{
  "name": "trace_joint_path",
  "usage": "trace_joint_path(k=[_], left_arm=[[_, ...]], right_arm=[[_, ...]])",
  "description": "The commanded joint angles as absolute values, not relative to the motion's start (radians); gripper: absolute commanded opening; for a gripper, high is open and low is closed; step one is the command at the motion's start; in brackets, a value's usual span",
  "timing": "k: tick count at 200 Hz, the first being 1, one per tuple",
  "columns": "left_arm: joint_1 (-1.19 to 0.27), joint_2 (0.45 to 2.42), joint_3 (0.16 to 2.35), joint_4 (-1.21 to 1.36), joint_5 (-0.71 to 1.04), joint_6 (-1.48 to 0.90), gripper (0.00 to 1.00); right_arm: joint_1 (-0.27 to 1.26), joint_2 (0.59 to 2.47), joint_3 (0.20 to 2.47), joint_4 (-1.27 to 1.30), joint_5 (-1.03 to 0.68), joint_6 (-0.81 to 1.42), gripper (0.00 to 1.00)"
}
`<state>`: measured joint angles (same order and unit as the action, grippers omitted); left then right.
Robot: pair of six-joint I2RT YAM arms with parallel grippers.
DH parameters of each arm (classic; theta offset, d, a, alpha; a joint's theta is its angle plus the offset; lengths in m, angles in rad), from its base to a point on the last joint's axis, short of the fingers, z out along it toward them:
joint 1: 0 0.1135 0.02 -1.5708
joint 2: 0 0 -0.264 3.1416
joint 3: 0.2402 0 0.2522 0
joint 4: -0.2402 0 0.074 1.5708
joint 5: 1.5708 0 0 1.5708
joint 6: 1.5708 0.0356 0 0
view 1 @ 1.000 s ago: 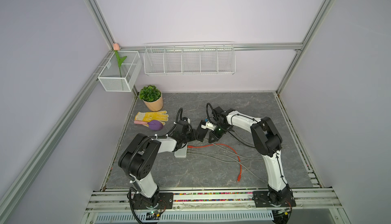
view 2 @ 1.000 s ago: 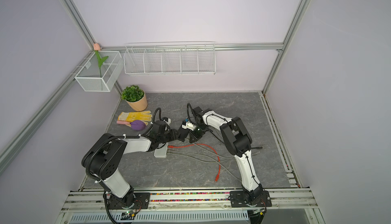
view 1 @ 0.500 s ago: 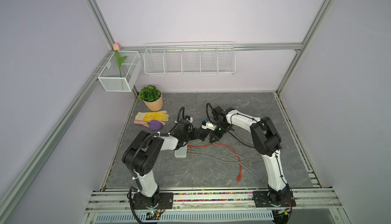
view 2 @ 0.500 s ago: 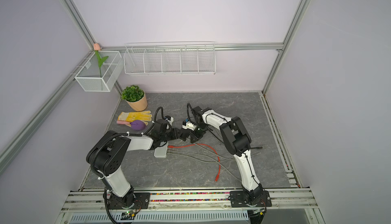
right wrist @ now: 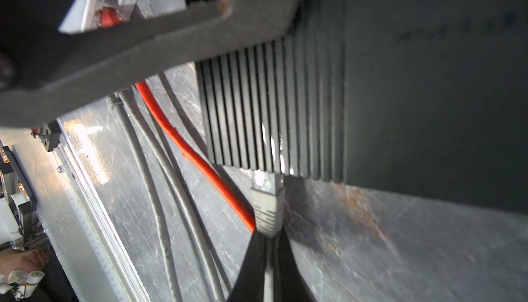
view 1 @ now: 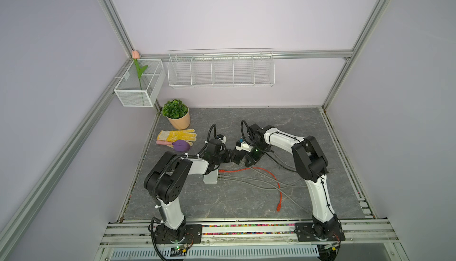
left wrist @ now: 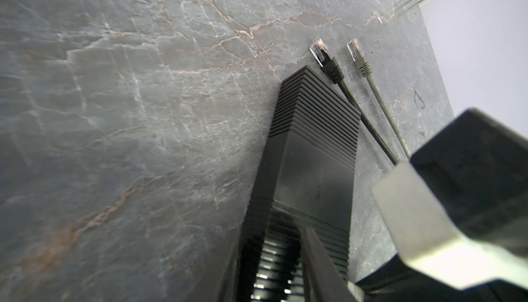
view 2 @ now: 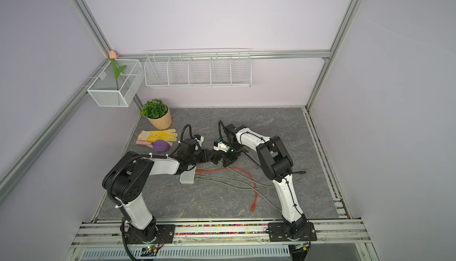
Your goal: Insert the plug into the switch port
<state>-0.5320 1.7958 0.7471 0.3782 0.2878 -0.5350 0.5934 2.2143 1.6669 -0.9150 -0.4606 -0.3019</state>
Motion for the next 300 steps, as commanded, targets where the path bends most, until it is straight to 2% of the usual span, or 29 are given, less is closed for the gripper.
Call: trace_joint_path(k=[1,102,178,300], left_arm=[[-0.641,1.847,0.722,0.285,0.518,-0.522,0.32],[-0.675,1.845,0.695,0.300,0.533,-0.521,0.31],[-0.716,1.875,0.621,0.405,0.534,-0.569,0.30],[-0.734,1.861,0.575,0.434,0.579,-0.553,0.28]], right_arm=[[0.612,2.198,1.720,-0.612,-0.583,-0.289,0.07],[0.607,2.210,1.737,-0.503,-0.639,-0.223,0.07],[0.607,2.225,1.754,-0.419,-0.648,-0.163,0.07],[0.607,2.286,1.872,-0.471,-0.712,-0.203,0.07]])
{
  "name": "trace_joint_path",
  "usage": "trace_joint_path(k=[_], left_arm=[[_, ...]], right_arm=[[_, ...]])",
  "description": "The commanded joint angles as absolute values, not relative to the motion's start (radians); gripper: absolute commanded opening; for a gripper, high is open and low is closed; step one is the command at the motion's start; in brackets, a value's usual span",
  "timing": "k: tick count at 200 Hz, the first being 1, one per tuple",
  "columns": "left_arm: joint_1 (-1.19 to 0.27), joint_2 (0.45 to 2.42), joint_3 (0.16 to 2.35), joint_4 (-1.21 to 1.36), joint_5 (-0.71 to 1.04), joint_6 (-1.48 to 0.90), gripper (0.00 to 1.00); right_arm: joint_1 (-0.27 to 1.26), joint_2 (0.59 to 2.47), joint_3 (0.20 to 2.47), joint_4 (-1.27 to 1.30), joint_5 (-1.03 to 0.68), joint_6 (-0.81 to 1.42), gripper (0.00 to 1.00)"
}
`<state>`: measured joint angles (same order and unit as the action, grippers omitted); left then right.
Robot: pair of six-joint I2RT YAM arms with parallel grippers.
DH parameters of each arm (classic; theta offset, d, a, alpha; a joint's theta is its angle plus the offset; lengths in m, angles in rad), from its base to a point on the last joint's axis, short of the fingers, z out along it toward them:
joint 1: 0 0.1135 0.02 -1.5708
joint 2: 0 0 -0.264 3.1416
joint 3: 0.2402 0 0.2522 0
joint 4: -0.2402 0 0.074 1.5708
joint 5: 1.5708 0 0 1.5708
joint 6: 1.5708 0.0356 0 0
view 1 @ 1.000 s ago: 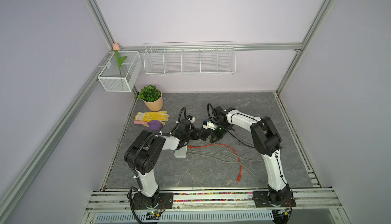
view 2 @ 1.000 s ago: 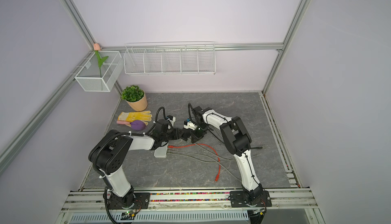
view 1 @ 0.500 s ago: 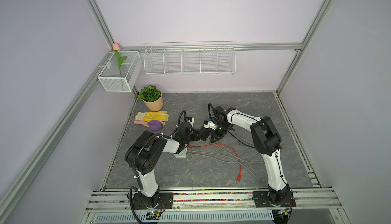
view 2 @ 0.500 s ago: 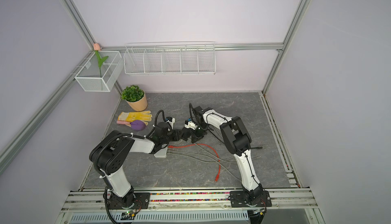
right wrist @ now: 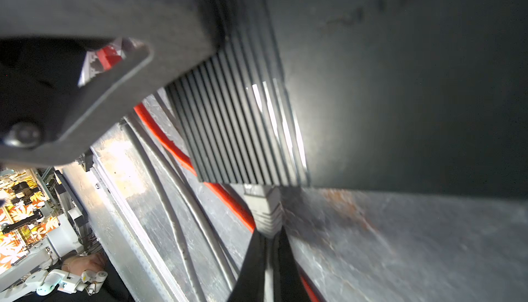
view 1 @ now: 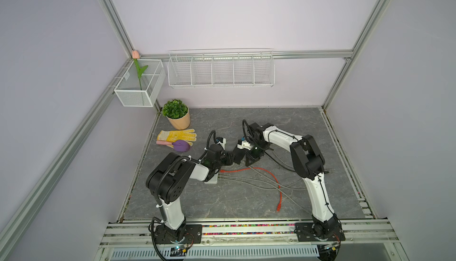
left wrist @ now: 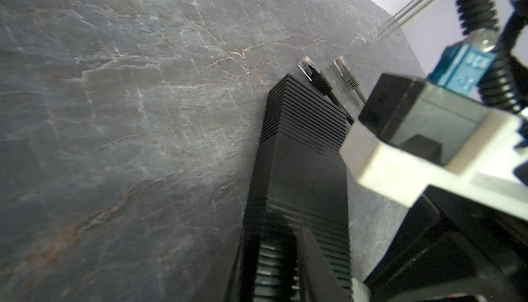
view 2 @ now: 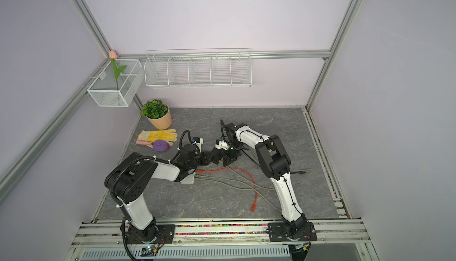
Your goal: Insert the plug into the switch port
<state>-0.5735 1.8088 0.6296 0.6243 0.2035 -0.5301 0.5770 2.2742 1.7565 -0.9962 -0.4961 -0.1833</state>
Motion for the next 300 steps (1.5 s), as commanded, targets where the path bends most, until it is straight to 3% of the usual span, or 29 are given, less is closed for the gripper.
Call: trace_joint_path(k=[1,98,142,300], left_arm=[[-0.735,1.862,0.575,0.434,0.579,-0.553,0.28],[-0.744,1.853,0.554,0.450,0.602,-0.545,0.27],[-0.673,1.780,0.531,0.405,0.586,-0.537,0.25],[-0.505,1.526,0.546,0.160,0.393,-0.500,0.24]], right_arm=[[0.607,2.286,1.872,-0.471,-0.714,-0.202,0.07],[0.608,2.321,1.935,-0.476,-0.739,-0.199,0.07],[0.606,2.296,1.885,-0.515,-0.699,-0.238,0.07],[0.616,2.060,1.643,-0.649,-0.434,-0.400,0.34]])
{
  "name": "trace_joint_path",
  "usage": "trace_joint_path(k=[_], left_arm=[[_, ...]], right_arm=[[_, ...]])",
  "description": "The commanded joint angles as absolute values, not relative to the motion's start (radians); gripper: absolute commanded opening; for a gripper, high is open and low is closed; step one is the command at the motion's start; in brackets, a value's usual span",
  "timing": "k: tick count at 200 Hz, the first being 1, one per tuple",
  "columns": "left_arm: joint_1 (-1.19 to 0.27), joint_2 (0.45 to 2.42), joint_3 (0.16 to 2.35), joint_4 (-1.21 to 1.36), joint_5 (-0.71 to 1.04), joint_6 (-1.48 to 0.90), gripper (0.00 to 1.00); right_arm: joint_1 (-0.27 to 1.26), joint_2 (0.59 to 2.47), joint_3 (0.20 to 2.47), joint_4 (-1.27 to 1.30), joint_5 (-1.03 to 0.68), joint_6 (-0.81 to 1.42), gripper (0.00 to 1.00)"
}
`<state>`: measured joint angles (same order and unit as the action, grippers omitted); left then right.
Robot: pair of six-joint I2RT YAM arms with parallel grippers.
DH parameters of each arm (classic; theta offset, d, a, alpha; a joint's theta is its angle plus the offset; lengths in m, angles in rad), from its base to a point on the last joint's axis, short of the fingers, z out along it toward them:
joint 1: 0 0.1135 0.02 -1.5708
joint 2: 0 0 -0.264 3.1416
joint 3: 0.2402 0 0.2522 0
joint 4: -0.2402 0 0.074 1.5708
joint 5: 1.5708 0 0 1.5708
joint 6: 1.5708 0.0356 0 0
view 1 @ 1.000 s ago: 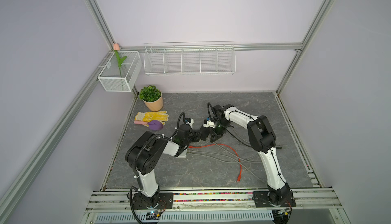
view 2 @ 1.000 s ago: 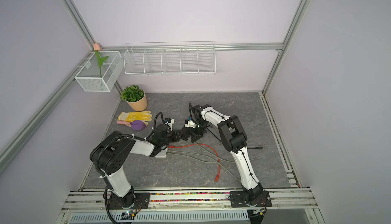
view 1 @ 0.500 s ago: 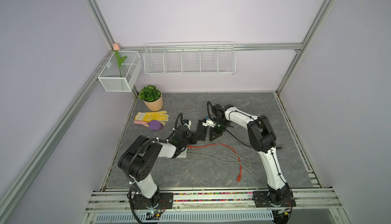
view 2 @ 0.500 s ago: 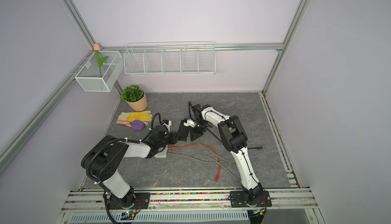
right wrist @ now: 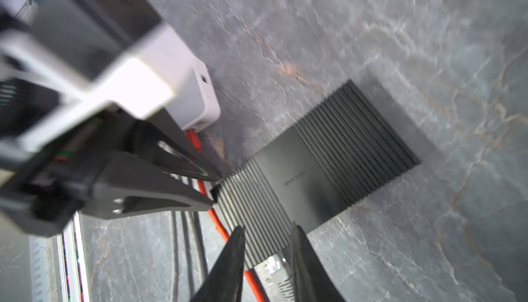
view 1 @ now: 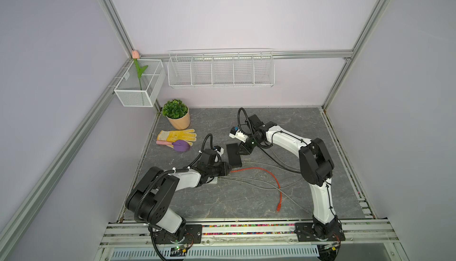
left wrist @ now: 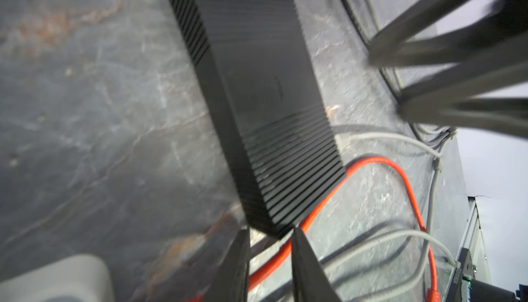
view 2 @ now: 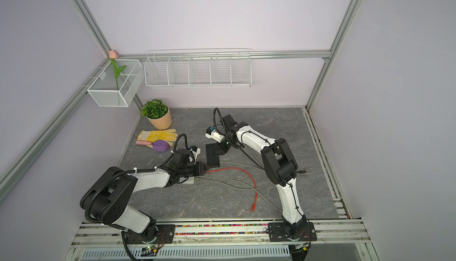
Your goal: Insert the plug into the switch port
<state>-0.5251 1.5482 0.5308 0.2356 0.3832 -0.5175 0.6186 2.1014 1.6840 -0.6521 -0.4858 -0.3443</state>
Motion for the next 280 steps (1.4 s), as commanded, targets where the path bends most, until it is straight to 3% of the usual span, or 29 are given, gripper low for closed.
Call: trace_joint_path(k=[1,63,124,245,280], left_arm=[[-0.504,1.525,0.546,0.160,0.393,-0.502,0.24],[-0.479,1.498,0.600,0.125,0.398,-0.497,0.25],[-0.479,1.552,0.695,0.112,0.416,-0.517,0.28],[-0.479,1.656,0.739,0.144,0.422,-0.535,0.29],[-0.479,1.682,0.770,0.135,0.417,-0.529,0.29]], right_arm=[[0.616,2.058,1.641,-0.650,-0.430,-0.401,0.34],[0.637,1.904,1.495,-0.712,-0.212,-0.490,0.42],[0.684,1.962,1.485,-0.753,-0.109,-0.529,0.43],[0.686,2.078,1.491,-0.700,-0.113,-0.525,0.42],[0.686,2.088,1.497,-0.680,-0.120,-0.516,0.36]])
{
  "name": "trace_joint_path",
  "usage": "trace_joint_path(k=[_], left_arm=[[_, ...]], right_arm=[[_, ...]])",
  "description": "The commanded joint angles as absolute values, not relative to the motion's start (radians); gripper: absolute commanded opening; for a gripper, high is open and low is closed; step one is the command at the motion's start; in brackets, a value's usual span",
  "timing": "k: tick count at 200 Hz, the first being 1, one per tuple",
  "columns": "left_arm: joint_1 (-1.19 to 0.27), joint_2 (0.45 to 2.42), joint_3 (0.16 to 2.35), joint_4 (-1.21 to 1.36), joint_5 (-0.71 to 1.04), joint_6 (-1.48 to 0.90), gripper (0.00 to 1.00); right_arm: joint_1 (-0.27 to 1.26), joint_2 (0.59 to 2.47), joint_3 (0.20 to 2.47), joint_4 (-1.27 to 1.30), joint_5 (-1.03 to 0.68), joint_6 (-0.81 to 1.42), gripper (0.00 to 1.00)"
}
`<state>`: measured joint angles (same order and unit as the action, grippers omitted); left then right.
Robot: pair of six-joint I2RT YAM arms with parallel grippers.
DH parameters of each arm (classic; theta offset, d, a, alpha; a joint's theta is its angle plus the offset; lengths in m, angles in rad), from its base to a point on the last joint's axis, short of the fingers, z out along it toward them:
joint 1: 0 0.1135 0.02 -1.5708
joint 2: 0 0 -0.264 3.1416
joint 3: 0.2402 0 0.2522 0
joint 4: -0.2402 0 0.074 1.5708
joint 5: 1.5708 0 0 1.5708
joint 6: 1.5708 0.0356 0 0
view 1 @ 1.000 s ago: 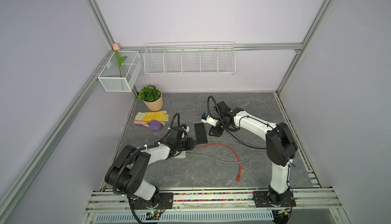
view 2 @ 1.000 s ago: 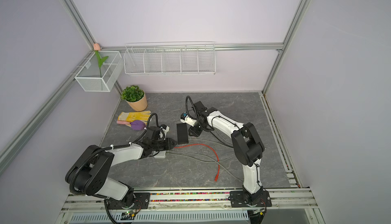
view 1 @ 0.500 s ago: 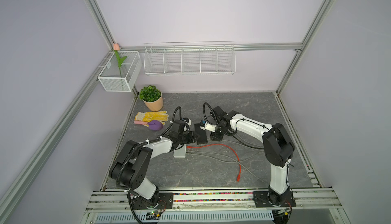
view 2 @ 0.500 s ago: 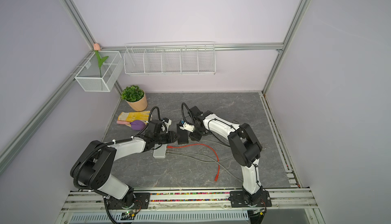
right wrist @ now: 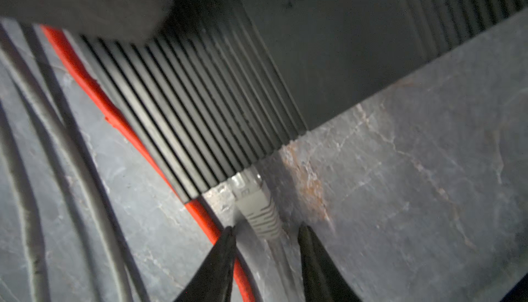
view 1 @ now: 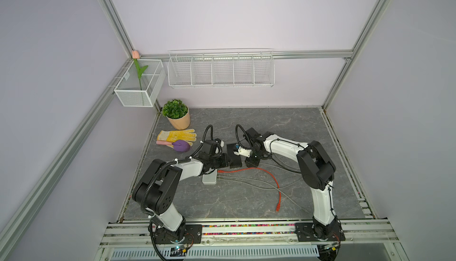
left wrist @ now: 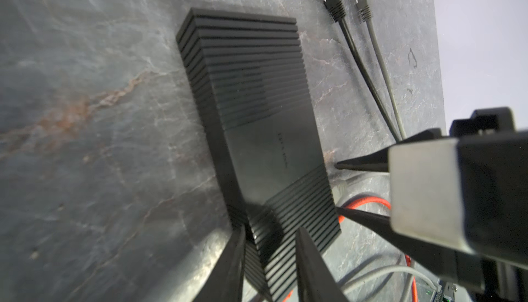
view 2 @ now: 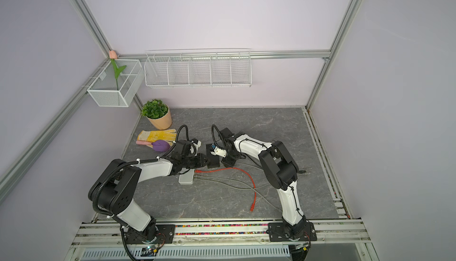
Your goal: Insert the plug into the switch port
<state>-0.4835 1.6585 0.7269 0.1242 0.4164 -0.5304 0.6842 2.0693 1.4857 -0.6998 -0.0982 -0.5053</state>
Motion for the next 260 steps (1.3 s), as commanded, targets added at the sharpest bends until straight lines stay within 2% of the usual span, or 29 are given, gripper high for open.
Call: trace_joint_path(k=[1,38,74,260], left_arm=[[-0.479,1.682,0.770,0.135,0.417,-0.529,0.29],[-0.479,1.711,0.783,0.141,0.420,-0.532,0.29],[-0.479,1.714,0.777,0.143,0.425,-0.537,0.29],[-0.597,1.775,0.760,0.139,0.455,-0.513,0.28]], right_arm=[[0.686,2.088,1.497,-0.679,-0.120,-0.516,0.36],[0.702,2.089,1.498,-0.671,-0.115,-0.508,0.22],[0.717,2.092,1.496,-0.657,-0.114,-0.497,0.14],[0.764,2.072,1.535,-0.510,-0.253,-0.432,0.07]])
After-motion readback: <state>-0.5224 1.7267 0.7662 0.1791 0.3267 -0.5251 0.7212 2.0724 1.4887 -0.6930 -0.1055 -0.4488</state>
